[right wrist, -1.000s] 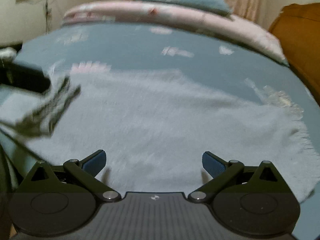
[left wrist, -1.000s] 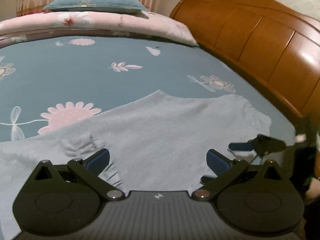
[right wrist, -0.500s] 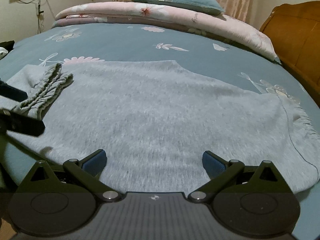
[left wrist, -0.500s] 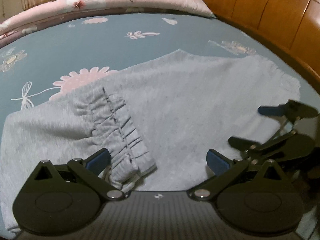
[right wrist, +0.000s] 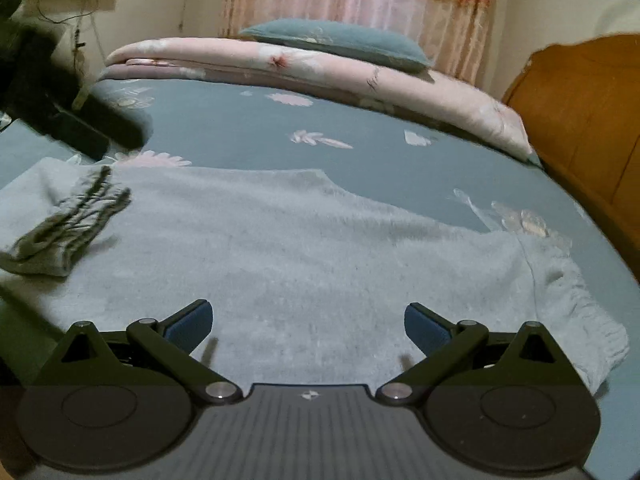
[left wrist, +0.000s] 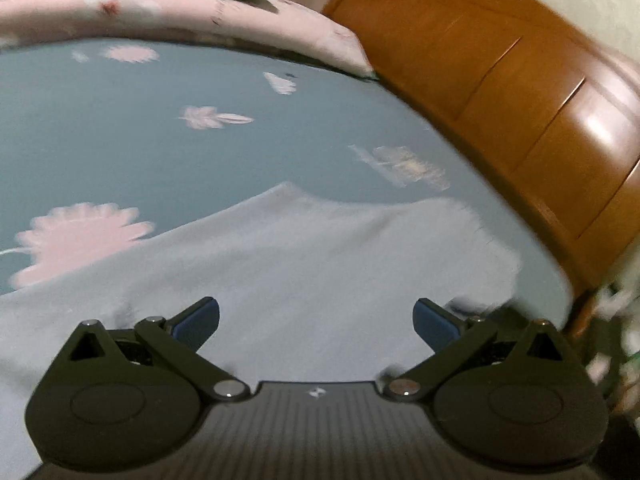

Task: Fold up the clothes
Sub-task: 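Move the right gripper to the elastic waistband of the sweatpants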

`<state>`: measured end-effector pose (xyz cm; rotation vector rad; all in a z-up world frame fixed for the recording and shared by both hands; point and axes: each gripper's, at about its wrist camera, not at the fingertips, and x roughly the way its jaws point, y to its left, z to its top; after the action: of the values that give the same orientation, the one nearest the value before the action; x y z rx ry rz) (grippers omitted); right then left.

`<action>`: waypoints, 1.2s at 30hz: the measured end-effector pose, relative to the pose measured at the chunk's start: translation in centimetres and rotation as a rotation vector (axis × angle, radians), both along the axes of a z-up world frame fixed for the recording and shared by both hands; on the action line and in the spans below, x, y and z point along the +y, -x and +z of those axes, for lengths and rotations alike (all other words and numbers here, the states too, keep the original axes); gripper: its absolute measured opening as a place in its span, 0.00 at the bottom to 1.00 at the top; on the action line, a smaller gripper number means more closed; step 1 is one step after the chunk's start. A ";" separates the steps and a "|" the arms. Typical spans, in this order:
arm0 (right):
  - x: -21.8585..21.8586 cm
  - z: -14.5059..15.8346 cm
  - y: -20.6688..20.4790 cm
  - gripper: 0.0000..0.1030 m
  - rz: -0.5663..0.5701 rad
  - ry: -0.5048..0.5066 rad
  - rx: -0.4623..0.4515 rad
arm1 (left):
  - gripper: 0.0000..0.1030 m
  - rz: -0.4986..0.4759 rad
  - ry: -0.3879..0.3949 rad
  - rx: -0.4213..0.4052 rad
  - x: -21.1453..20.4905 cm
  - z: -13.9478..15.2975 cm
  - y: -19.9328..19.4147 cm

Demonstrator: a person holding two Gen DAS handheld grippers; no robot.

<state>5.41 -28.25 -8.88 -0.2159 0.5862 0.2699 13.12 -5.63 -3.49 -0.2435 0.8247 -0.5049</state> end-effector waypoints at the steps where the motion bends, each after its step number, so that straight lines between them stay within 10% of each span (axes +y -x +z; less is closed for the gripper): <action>1: -0.2 -0.4 -0.4 1.00 -0.001 -0.020 0.020 | 0.99 -0.013 0.024 0.009 -0.6 -0.1 -1.0; 13: -1.1 -3.0 -0.4 1.00 0.018 -0.104 -0.001 | 0.99 0.089 0.060 0.184 -3.3 -6.8 -9.5; 21: -1.0 -3.0 -0.2 1.00 0.014 -0.103 0.000 | 0.99 -0.007 0.194 0.204 -6.0 -4.5 -11.0; 36: -1.1 -3.1 -0.3 1.00 -0.004 -0.118 -0.002 | 0.99 0.031 0.024 0.104 -7.4 -3.7 -8.8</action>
<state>5.71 -29.34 -11.94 -0.1014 0.5668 0.2990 21.90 -13.05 -7.23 -0.3063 0.9153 -0.4763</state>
